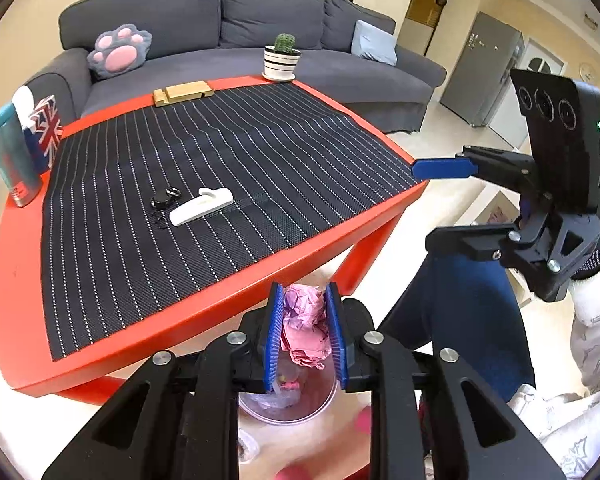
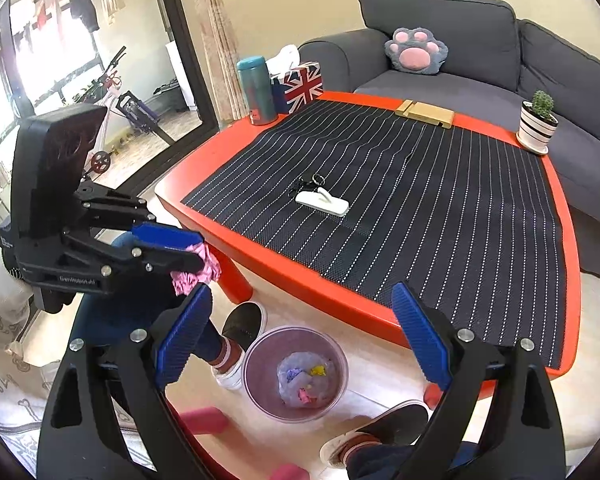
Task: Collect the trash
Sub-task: 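Open the left tool to drop the pink paper into the bin, then reach the right tool to the white plastic clip and grasp it, then grasp the black keychain with the left tool while the right tool holds the clip, then open the right tool over the pink bin while the left tool carries the keychain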
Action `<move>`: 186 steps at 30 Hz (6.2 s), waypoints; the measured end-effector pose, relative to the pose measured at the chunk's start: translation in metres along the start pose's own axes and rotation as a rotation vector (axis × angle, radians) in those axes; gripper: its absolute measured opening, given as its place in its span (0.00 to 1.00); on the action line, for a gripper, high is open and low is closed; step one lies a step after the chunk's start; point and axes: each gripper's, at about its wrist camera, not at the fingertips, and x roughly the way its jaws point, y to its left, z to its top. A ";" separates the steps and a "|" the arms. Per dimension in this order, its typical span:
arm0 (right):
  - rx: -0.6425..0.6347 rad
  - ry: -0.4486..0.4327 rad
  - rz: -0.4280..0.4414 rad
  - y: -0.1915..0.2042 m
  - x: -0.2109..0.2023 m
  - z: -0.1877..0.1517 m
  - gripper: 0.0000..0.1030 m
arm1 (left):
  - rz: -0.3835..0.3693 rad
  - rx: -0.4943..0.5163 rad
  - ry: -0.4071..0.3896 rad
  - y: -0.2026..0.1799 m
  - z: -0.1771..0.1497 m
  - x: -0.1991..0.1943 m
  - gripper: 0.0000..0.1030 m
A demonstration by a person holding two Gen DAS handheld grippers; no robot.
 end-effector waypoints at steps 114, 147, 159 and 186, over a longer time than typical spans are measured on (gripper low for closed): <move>-0.159 0.254 0.024 -0.051 0.148 0.124 0.05 | 0.177 -0.104 -0.074 0.115 0.081 0.026 0.91; -0.068 0.233 -0.025 -0.087 0.125 0.108 0.05 | 0.140 0.051 0.238 0.140 0.093 0.132 0.44; -0.049 0.207 -0.028 -0.084 0.124 0.104 0.05 | 0.165 0.024 0.197 0.134 0.091 0.118 0.26; -0.086 0.051 -0.025 -0.003 0.024 0.034 0.06 | 0.172 0.023 -0.066 0.036 0.047 -0.005 0.26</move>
